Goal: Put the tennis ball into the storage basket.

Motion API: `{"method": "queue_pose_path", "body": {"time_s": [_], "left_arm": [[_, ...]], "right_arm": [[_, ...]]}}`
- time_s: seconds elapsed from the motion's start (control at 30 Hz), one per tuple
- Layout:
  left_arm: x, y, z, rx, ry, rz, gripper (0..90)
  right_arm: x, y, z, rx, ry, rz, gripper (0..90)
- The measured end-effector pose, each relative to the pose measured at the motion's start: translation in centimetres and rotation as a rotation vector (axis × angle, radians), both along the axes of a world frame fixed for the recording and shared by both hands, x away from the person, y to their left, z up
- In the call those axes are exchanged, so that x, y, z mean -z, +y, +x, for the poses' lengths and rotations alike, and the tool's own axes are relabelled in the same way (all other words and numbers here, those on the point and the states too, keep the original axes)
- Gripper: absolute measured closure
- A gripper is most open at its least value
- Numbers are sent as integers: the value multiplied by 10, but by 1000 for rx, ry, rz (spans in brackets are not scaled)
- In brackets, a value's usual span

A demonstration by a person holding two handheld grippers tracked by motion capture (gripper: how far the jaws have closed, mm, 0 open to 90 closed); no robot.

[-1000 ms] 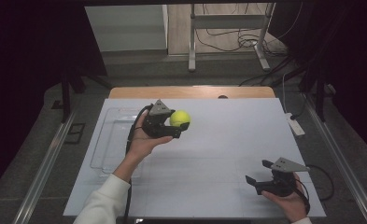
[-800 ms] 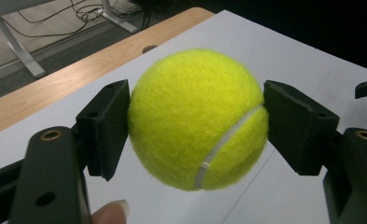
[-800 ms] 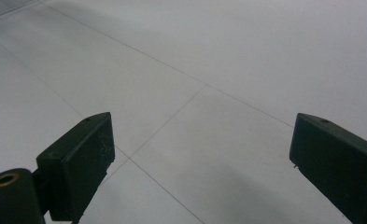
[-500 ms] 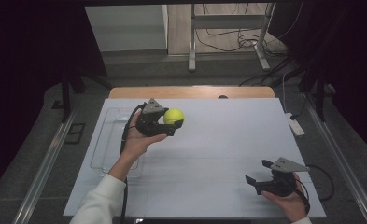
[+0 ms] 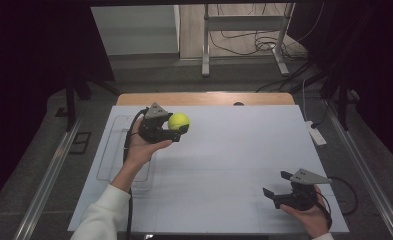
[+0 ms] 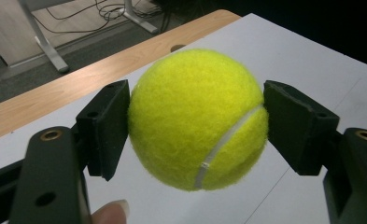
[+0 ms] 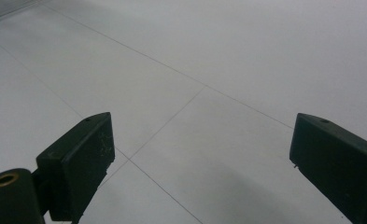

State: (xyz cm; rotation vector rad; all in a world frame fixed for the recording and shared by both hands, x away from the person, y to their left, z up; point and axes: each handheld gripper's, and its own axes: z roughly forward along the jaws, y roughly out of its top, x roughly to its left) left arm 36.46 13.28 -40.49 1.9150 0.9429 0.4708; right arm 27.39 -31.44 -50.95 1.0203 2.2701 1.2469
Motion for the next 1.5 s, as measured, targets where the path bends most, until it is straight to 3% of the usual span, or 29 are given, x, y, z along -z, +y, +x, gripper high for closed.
{"method": "queue_pose_path", "body": {"time_s": [0.57, 1.5], "left_arm": [[-3, 14, 1, -40, -6, -2, 276], [-2, 48, 13, -157, 3, -7, 276]], "right_arm": [[0, 0, 0, -1, 1, 0, 69], [0, 0, 0, 1, 1, -1, 69]]}}
